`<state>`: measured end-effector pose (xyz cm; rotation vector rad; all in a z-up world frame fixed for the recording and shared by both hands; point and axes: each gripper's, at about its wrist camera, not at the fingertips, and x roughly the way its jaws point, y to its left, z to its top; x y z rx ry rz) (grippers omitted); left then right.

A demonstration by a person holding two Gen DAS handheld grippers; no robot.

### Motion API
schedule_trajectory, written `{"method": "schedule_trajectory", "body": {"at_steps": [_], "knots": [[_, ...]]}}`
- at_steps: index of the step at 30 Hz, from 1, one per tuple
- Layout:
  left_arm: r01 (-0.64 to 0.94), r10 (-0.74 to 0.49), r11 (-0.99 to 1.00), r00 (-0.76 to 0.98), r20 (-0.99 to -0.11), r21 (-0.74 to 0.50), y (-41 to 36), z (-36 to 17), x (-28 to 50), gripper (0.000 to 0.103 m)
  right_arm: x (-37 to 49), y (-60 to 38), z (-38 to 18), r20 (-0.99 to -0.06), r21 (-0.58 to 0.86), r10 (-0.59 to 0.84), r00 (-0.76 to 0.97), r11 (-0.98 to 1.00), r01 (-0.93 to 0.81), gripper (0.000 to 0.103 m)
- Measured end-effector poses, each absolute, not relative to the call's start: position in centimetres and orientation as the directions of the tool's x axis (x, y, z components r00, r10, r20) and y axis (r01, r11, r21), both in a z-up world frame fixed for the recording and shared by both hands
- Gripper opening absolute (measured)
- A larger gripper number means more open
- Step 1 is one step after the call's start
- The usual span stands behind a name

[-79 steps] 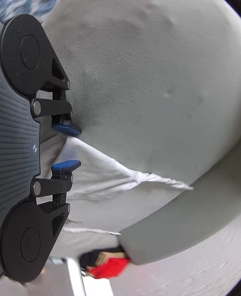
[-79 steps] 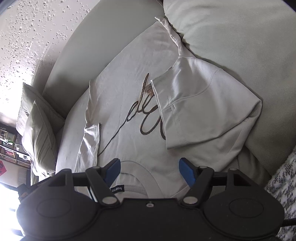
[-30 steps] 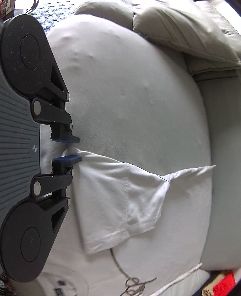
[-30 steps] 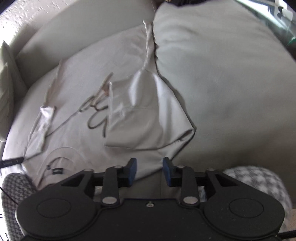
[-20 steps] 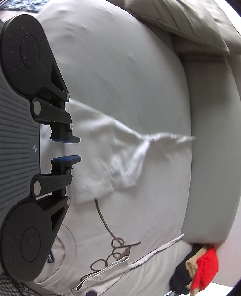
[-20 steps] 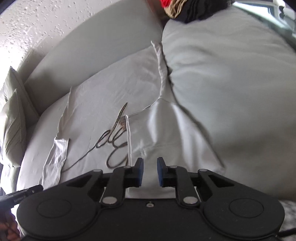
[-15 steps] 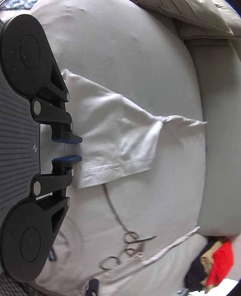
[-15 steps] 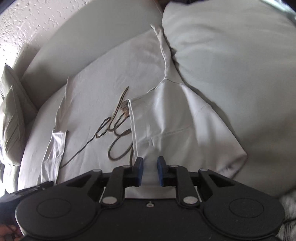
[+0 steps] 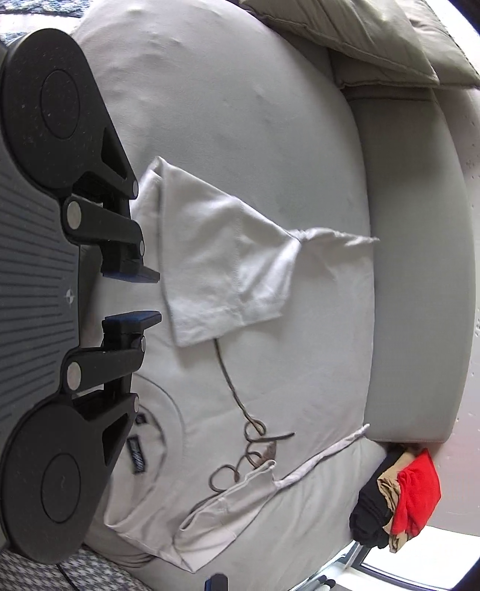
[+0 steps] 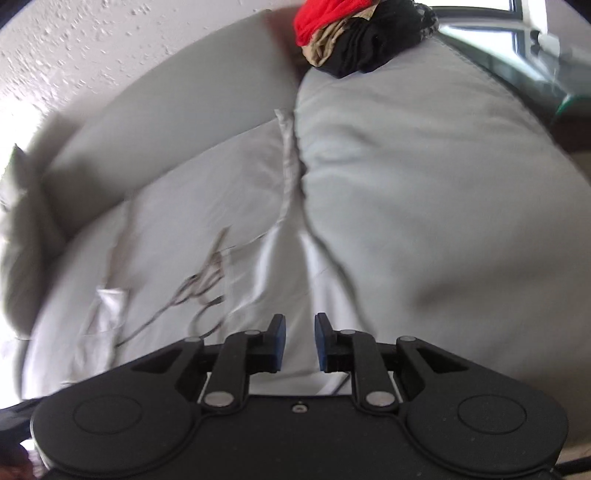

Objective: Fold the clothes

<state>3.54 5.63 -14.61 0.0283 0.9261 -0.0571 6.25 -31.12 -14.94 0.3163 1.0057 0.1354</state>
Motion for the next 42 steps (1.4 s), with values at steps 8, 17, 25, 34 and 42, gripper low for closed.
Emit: {"method": "schedule_trajectory", "body": {"at_steps": [8, 17, 25, 34, 42], "knots": [[0.170, -0.022, 0.982, 0.548, -0.836, 0.085, 2.2, -17.4, 4.1, 0.020, 7.8, -27.6, -19.8, -0.915, -0.016, 0.011, 0.403, 0.998, -0.064, 0.001], [0.124, -0.041, 0.992, 0.569, -0.821, 0.036, 4.6, -16.0, 1.6, 0.020, 3.7, -27.7, -16.3, -0.869, 0.224, 0.239, 0.433, 0.971, -0.086, 0.015], [0.182, -0.027, 0.979, 0.565, -0.825, 0.093, 2.5, -17.7, 1.7, 0.016, 2.6, -22.1, -19.2, -0.832, 0.383, 0.423, 0.359, 0.906, -0.180, 0.015], [0.216, -0.129, 0.976, 0.488, -0.863, -0.024, 3.4, -15.9, -0.2, 0.006, -0.1, -23.3, -18.1, -0.849, 0.405, 0.427, 0.310, 0.904, -0.135, 0.016], [0.139, -0.134, 0.989, 0.698, -0.703, -0.050, 5.7, -7.5, 1.9, 0.012, 1.9, -22.6, -9.4, -0.680, 0.515, 0.541, 0.495, 0.833, -0.202, 0.029]]}}
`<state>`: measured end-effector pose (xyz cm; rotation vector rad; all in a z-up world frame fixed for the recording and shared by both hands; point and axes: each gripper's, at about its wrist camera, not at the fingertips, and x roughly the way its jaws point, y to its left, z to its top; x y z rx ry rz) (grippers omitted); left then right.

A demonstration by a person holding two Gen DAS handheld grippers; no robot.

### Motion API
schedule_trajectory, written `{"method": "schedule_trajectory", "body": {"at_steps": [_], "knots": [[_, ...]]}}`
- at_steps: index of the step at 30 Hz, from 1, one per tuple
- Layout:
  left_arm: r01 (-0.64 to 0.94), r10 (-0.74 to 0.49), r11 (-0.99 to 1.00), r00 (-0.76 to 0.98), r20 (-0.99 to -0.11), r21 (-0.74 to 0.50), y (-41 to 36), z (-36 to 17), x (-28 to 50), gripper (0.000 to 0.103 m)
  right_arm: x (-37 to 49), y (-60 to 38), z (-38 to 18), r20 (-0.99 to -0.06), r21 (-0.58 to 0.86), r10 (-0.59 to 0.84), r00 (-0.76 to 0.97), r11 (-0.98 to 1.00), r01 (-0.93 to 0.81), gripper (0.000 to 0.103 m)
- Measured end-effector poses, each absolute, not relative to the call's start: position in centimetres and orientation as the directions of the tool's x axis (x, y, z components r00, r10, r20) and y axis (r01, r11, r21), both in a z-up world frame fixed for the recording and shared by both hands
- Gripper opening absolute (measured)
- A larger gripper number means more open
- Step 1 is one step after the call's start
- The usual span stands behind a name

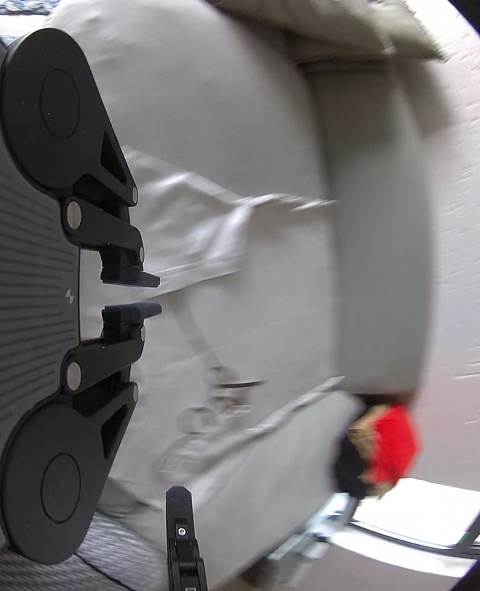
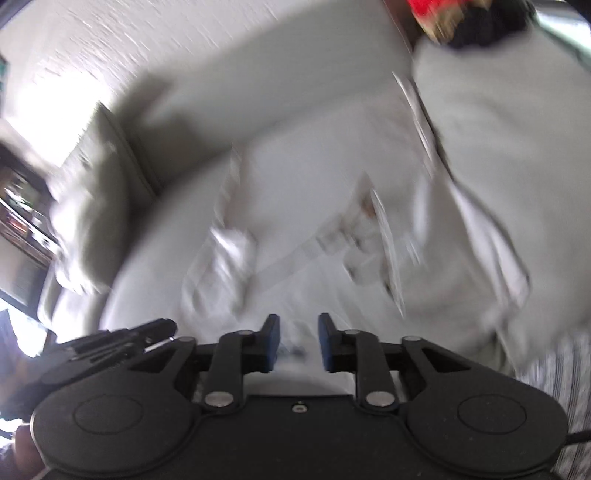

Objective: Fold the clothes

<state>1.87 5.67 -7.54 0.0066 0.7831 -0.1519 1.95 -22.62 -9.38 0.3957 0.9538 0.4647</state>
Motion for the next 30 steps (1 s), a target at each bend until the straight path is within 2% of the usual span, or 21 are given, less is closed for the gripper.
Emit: {"method": "schedule_trajectory", "body": {"at_steps": [3, 5, 7, 9, 12, 15, 16, 17, 18, 19, 25, 30], "knots": [[0.118, -0.128, 0.991, 0.754, -0.644, -0.059, 7.0, -4.6, 3.4, 0.015, 3.6, -22.3, -5.7, -0.616, 0.509, 0.546, 0.568, 0.826, -0.243, 0.042], [0.108, -0.125, 0.992, 0.772, -0.624, -0.064, 7.8, -3.3, 5.0, 0.020, 4.9, -22.2, -3.6, -0.578, 0.500, 0.542, 0.610, 0.826, -0.260, 0.059], [0.094, -0.111, 0.994, 0.783, -0.612, -0.060, 8.4, -2.7, 6.9, 0.025, 6.8, -22.3, -2.4, -0.554, 0.485, 0.529, 0.643, 0.833, -0.267, 0.071], [0.068, -0.085, 0.996, 0.779, -0.621, -0.051, 9.0, -3.1, 9.7, 0.039, 9.2, -22.1, -2.2, -0.553, 0.460, 0.500, 0.667, 0.850, -0.256, 0.075], [0.028, -0.055, 0.998, 0.765, -0.642, -0.051, 10.0, -4.1, 14.2, 0.043, 13.9, -22.0, -3.5, -0.569, 0.443, 0.464, 0.679, 0.868, -0.222, 0.082], [-0.023, -0.037, 0.997, 0.739, -0.673, -0.080, 11.6, -6.3, 19.4, 0.043, 19.3, -22.6, -5.8, -0.606, 0.424, 0.413, 0.679, 0.891, -0.164, 0.082], [-0.044, -0.023, 0.996, 0.729, -0.684, -0.080, 12.1, -7.2, 21.2, 0.041, 21.3, -22.8, -6.8, -0.623, 0.411, 0.394, 0.675, 0.900, -0.146, 0.078], [-0.061, -0.008, 0.995, 0.719, -0.695, -0.075, 12.3, -8.1, 23.0, 0.035, 23.3, -22.9, -8.0, -0.641, 0.397, 0.379, 0.667, 0.908, -0.135, 0.062], [-0.070, 0.003, 0.995, 0.711, -0.703, -0.067, 12.3, -9.0, 24.6, 0.028, 25.4, -23.0, -9.2, -0.665, 0.381, 0.360, 0.655, 0.917, -0.117, 0.052], [-0.069, 0.006, 0.996, 0.709, -0.706, -0.061, 12.2, -9.8, 26.0, 0.026, 27.5, -23.2, -10.6, -0.691, 0.365, 0.337, 0.640, 0.926, -0.094, 0.044], [-0.013, -0.046, 0.997, 0.708, -0.704, -0.077, 10.5, -13.5, 32.1, 0.027, 38.4, -24.1, -18.0, -0.766, 0.266, 0.205, 0.610, 0.964, 0.011, 0.042], [-0.008, -0.059, 0.996, 0.706, -0.705, -0.091, 9.5, -15.4, 34.9, 0.029, 45.2, -24.1, -21.4, -0.790, 0.193, 0.127, 0.600, 0.980, 0.046, 0.042]]}}
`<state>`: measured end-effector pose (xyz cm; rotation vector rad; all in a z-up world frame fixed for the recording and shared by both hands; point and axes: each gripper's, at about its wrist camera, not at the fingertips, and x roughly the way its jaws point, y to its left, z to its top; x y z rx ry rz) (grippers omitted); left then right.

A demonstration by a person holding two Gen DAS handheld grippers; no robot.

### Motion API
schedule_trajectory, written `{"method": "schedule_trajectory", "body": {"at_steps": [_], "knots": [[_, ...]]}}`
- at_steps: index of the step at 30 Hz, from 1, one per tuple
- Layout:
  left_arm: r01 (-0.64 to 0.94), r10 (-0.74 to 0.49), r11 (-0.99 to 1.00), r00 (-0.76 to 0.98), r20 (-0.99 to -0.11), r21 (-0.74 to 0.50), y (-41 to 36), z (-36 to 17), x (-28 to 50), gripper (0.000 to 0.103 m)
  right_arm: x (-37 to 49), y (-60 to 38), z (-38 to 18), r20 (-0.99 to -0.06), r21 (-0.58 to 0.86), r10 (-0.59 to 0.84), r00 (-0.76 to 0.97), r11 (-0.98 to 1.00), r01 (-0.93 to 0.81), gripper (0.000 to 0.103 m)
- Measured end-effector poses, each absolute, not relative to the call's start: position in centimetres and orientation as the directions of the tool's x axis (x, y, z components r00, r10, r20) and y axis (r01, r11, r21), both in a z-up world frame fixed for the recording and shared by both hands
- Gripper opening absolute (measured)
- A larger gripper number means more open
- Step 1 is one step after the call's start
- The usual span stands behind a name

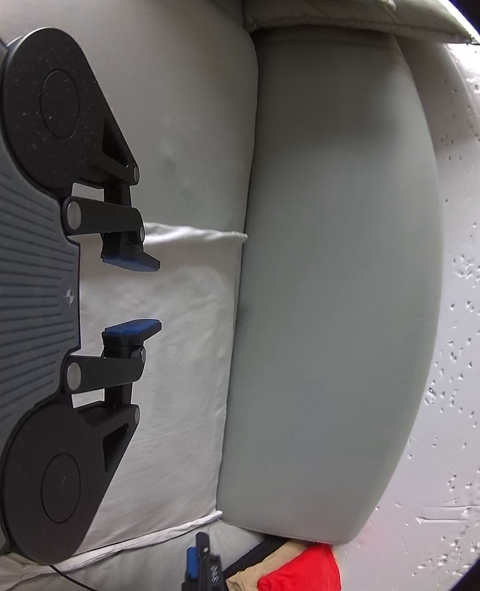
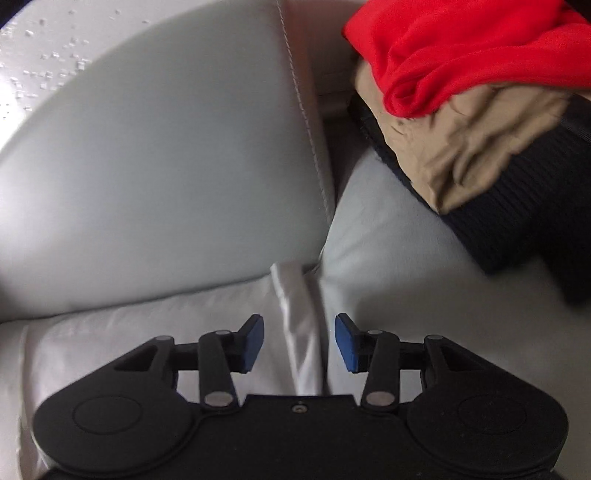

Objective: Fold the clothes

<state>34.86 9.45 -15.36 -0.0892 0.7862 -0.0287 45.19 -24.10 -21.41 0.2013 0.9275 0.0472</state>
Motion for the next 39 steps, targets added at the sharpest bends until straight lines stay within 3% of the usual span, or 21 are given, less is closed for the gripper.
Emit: {"method": "schedule_trajectory", "body": {"at_steps": [6, 8, 10, 11, 13, 17, 20, 26, 28, 30, 39], "knots": [[-0.005, -0.046, 0.998, 0.690, -0.722, -0.069, 9.0, -16.8, 35.6, 0.030, 47.8, -21.7, -23.4, -0.811, 0.109, 0.087, 0.579, 0.994, 0.003, 0.049], [-0.006, -0.046, 0.998, 0.684, -0.728, -0.068, 9.1, -17.0, 35.8, 0.030, 47.5, -20.9, -23.5, -0.811, 0.012, 0.011, 0.584, 1.000, -0.001, 0.026], [-0.006, -0.045, 0.998, 0.683, -0.729, -0.067, 9.4, -17.0, 35.9, 0.030, 47.0, -21.4, -23.3, -0.807, -0.004, -0.014, 0.591, 1.000, 0.018, 0.019], [-0.006, -0.043, 0.998, 0.684, -0.728, -0.065, 9.5, -16.9, 35.8, 0.031, 46.9, -22.2, -23.2, -0.807, 0.015, -0.008, 0.591, 0.999, 0.034, 0.011], [-0.009, -0.048, 0.997, 0.683, -0.728, -0.074, 9.7, -16.9, 35.8, 0.031, 46.7, -23.9, -23.3, -0.810, 0.101, 0.043, 0.585, 0.993, 0.067, 0.006], [-0.019, -0.062, 0.995, 0.681, -0.729, -0.101, 10.2, -17.1, 35.8, 0.034, 46.4, -26.2, -23.7, -0.801, 0.242, 0.128, 0.585, 0.963, 0.122, 0.006], [-0.028, -0.054, 0.995, 0.674, -0.737, -0.098, 10.4, -17.5, 35.8, 0.035, 46.2, -25.8, -24.2, -0.795, 0.255, 0.148, 0.588, 0.961, 0.104, 0.009], [-0.056, -0.037, 0.993, 0.666, -0.745, -0.100, 11.0, -17.8, 35.4, 0.036, 45.3, -23.0, -25.0, -0.809, 0.140, 0.092, 0.581, 0.989, 0.039, 0.011], [-0.063, -0.033, 0.993, 0.671, -0.741, -0.102, 11.3, -17.6, 35.2, 0.036, 44.6, -22.1, -25.0, -0.809, 0.067, 0.043, 0.587, 0.998, 0.019, 0.004], [-0.075, -0.029, 0.991, 0.677, -0.735, -0.108, 11.8, -17.5, 35.3, 0.039, 43.7, -22.3, -24.8, -0.797, 0.049, 0.024, 0.603, 0.998, 0.026, 0.004], [-0.113, -0.056, 0.975, 0.713, -0.699, -0.193, 16.2, -17.4, 41.3, 0.047, 41.3, -26.0, -26.0, -0.775, 0.326, 0.210, 0.596, 0.941, 0.093, 0.002]]}}
